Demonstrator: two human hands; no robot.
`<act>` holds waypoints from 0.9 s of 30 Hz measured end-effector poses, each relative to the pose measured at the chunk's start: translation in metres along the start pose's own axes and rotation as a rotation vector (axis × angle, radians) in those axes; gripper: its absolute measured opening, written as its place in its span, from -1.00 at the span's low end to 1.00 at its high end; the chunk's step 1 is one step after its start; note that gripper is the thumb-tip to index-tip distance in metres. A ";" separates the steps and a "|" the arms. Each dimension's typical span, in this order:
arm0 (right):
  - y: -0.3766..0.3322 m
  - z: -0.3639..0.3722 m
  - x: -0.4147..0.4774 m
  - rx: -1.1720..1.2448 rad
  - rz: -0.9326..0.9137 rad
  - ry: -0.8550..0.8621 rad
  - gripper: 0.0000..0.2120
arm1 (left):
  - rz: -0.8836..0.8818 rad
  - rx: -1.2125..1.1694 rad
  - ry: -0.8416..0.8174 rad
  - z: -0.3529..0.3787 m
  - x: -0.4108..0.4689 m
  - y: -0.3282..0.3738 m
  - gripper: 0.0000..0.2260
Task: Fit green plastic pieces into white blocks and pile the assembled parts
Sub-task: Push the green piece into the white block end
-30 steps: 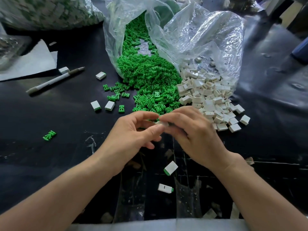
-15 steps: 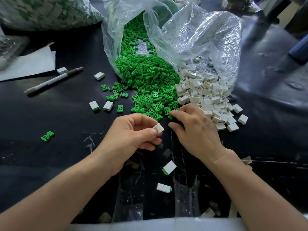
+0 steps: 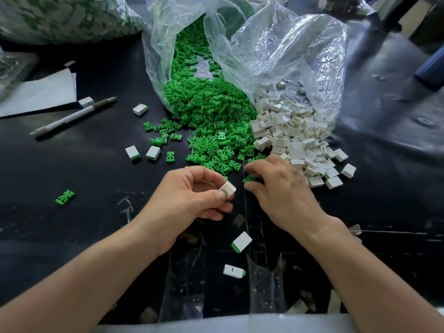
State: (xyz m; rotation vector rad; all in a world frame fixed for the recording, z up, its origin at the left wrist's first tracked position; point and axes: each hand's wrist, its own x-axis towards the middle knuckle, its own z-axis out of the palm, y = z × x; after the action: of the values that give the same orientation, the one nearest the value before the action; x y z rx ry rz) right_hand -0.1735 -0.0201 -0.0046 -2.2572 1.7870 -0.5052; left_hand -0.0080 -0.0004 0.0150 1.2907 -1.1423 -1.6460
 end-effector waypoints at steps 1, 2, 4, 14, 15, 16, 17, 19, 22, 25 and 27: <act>0.001 0.000 0.000 0.002 0.000 0.000 -0.74 | 0.000 0.001 0.000 0.000 0.000 0.000 -0.88; 0.001 -0.001 0.000 0.011 -0.002 0.003 -0.77 | 0.000 0.001 0.001 0.000 0.000 -0.001 -0.87; 0.002 -0.002 0.000 0.046 -0.021 0.014 -0.85 | 0.000 -0.002 0.002 0.000 0.000 -0.001 -0.87; -0.003 -0.007 -0.007 0.729 -0.024 0.038 -0.71 | 0.021 -0.004 0.021 -0.002 0.002 -0.002 -0.89; -0.004 -0.007 -0.009 0.760 -0.040 0.023 -0.69 | 0.023 -0.003 0.020 -0.002 0.002 -0.002 -0.89; -0.005 -0.007 -0.010 0.778 -0.051 0.014 -0.70 | 0.025 0.001 0.017 -0.002 0.002 -0.002 -0.89; -0.005 -0.007 -0.010 0.789 -0.057 0.010 -0.71 | 0.026 0.006 0.013 -0.002 0.002 -0.002 -0.89; -0.005 -0.007 -0.010 0.798 -0.051 0.003 -0.72 | 0.029 0.015 0.008 -0.002 0.002 -0.003 -0.91; -0.005 -0.007 -0.010 0.788 -0.035 -0.016 -0.73 | 0.045 0.044 0.013 -0.002 0.002 -0.004 -0.92; -0.008 -0.008 -0.011 0.787 -0.035 -0.043 -0.75 | 0.077 0.099 0.035 -0.003 0.002 -0.005 -0.93; -0.009 -0.008 -0.012 0.778 -0.031 -0.047 -0.76 | 0.088 0.108 0.039 -0.003 0.002 -0.005 -0.93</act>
State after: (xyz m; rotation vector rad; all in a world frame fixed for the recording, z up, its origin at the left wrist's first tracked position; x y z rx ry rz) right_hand -0.1710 -0.0059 0.0044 -1.7223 1.2193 -0.9435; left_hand -0.0057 -0.0010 0.0092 1.3153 -1.2614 -1.5071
